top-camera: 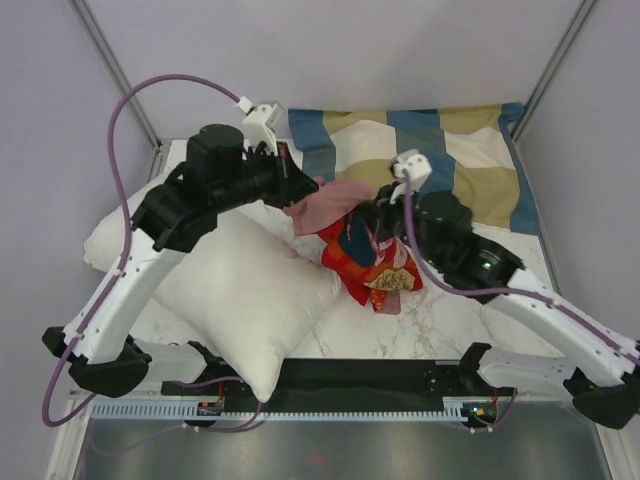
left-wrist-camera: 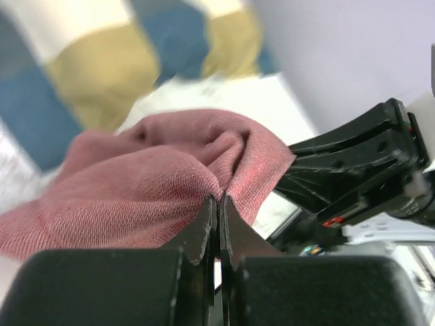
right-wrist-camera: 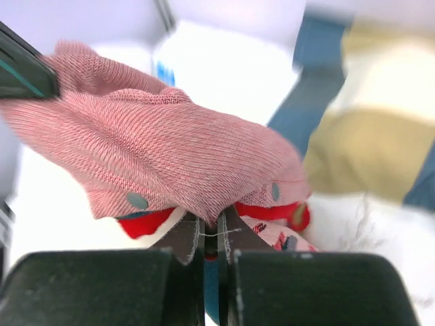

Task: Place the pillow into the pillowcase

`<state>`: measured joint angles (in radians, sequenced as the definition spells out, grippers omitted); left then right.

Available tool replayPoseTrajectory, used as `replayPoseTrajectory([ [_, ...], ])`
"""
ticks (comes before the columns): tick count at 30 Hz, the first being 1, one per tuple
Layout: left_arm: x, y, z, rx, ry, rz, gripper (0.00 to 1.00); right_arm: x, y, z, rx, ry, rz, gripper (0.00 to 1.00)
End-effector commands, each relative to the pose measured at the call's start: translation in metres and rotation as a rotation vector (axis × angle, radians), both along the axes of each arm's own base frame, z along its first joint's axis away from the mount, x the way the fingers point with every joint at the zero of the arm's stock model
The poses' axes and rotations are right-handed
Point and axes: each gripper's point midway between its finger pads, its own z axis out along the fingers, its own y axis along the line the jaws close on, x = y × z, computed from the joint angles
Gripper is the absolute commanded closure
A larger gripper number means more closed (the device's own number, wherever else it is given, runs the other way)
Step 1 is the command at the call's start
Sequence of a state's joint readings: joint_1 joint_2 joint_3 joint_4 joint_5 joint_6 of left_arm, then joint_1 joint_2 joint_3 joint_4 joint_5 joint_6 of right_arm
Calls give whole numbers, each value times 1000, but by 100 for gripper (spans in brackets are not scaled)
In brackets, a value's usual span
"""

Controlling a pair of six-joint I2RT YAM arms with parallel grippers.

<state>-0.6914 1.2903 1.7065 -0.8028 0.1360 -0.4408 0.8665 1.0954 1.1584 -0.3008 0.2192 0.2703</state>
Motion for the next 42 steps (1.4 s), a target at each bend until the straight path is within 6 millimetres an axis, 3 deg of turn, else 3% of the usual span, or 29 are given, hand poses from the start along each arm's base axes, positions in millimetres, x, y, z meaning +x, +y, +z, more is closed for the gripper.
replayPoseTrajectory([
  [1,-27,-4,71,-114,-136,-132,98,-15,-69,107,143,-221,-176,100],
  [3,-36,-6,86,-151,-150,-166,90,-29,-89,117,156,-236,-187,100],
  [5,-39,-10,79,-156,-118,-184,75,-37,-97,118,142,-221,-182,100],
  [6,-41,-12,73,-150,-98,-190,52,-43,-100,119,144,-218,-170,100],
  [8,-41,-15,48,-110,-62,-166,30,-50,-100,112,142,-187,-143,100],
  [10,-42,-16,33,-79,-66,-152,25,-55,-99,104,144,-154,-126,100],
  [11,-47,-22,9,-42,-36,-165,24,-57,-98,103,149,-145,-116,100],
  [12,-49,-24,11,-55,-70,-164,21,-59,-96,100,147,-135,-100,100],
  [13,-52,-30,-12,-27,-43,-183,20,-60,-95,97,148,-119,-96,100],
  [16,-71,-59,-31,-17,-75,-247,20,-57,-93,90,130,-86,-110,100],
  [17,-91,-73,-36,-8,-95,-292,20,-55,-93,88,135,-68,-128,100],
  [19,-87,-73,-42,28,-206,-194,20,-52,-94,84,137,-49,-153,100],
  [20,-94,-70,-53,67,-223,-160,15,-50,-94,83,135,-42,-163,100],
  [21,-100,-72,-43,85,-364,-106,1,-48,-92,81,143,-23,-171,100],
  [25,-107,-63,-59,145,-480,-44,0,-47,-83,75,135,24,-159,100],
  [28,-110,-65,-52,227,-599,11,0,-46,-81,75,143,35,-164,100],
  [31,-114,-79,-43,309,-673,38,0,-43,-77,70,134,52,-167,100],
  [32,-111,-86,-52,375,-685,48,0,-41,-75,69,131,58,-169,100],
  [33,-110,-91,-42,373,-687,64,0,-42,-74,69,136,60,-166,100],
  [37,-108,-107,-49,439,-699,62,1,-39,-75,72,139,58,-177,100],
  [40,-97,-105,-59,501,-668,98,13,-39,-76,77,139,47,-183,100],
  [41,-88,-104,-62,485,-629,114,29,-39,-77,80,144,44,-182,100],
  [42,-84,-101,-67,495,-605,110,37,-40,-77,80,147,44,-181,100],
])
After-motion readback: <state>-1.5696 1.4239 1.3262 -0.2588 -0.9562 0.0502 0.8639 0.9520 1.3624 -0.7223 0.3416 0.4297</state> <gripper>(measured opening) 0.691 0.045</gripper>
